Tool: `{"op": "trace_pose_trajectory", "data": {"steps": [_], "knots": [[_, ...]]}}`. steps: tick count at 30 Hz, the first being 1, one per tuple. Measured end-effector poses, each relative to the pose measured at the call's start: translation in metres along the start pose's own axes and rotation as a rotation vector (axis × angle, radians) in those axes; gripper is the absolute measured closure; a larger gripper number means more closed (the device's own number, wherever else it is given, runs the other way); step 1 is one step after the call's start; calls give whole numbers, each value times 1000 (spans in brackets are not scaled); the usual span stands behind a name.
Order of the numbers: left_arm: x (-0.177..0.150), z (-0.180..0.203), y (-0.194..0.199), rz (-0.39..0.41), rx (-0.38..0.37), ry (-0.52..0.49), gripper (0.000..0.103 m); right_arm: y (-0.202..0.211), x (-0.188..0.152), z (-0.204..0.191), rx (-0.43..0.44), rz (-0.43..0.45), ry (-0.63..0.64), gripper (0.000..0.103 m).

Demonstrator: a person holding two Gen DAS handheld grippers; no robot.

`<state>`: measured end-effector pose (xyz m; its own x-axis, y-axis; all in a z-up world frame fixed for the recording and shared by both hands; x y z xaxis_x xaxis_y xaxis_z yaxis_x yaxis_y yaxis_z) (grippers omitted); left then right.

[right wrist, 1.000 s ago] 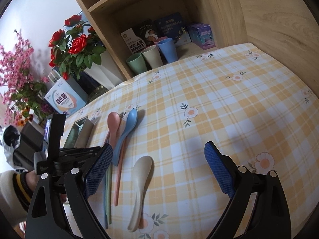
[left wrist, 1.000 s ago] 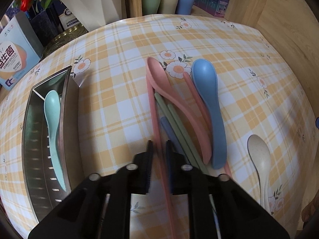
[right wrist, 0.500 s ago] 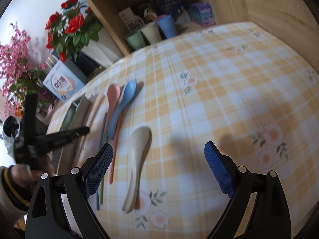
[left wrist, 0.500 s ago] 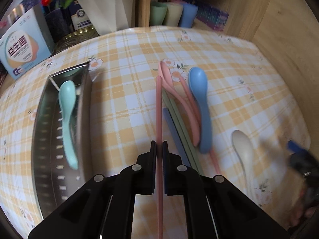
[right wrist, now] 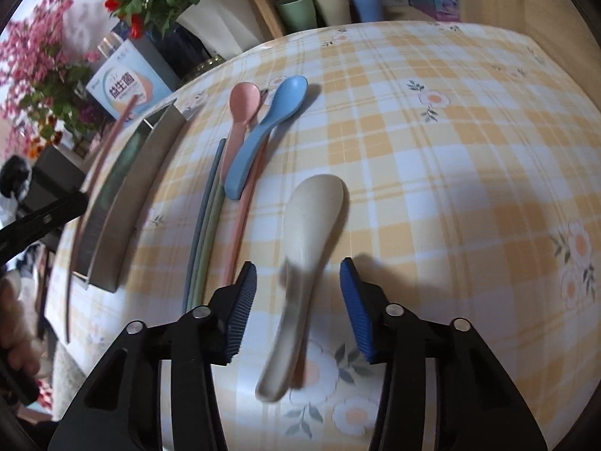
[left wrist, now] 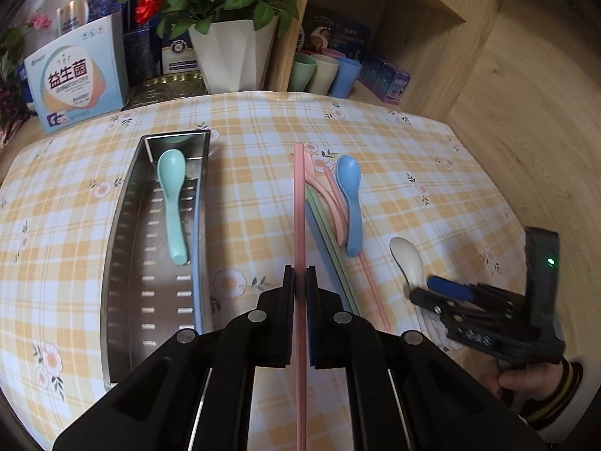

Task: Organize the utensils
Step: 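Lift the pink chopstick with the left tool while the right tool grasps the beige spoon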

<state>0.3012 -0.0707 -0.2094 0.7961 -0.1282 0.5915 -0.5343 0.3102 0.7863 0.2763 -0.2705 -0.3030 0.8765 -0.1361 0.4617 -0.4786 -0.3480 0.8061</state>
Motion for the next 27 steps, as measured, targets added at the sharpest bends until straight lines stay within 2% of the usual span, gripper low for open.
{"op": "trace_pose_trajectory", "data": {"steps": [2,7,11,18,27], "knots": [[-3,-5,3,0,-15,25,98,-4,5,-3,-34,1,14,64],[-7,-9,8,10,-53,55,98,-12,7,-14,-122,-3,100,64],[-9,-11,13,27,-78,61,98,-13,7,-15,-200,-2,122,76],[-13,-21,21,42,-99,96,98,-12,4,-19,-199,-23,101,80],[-18,-36,27,52,-94,129,98,-5,4,-32,-179,15,84,81]]}}
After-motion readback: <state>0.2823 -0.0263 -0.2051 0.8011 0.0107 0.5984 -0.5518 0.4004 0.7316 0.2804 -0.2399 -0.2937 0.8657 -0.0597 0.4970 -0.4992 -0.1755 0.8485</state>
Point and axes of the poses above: each gripper's, at about its wrist camera, not at the fingertips, and y roughly against the way its jaws point, z to its right, x to its top, the point moved 4 cm from there along -y, roughly the way its jaws point, and after that the axes turned 2 degrees about x, right-handed, at the moved point
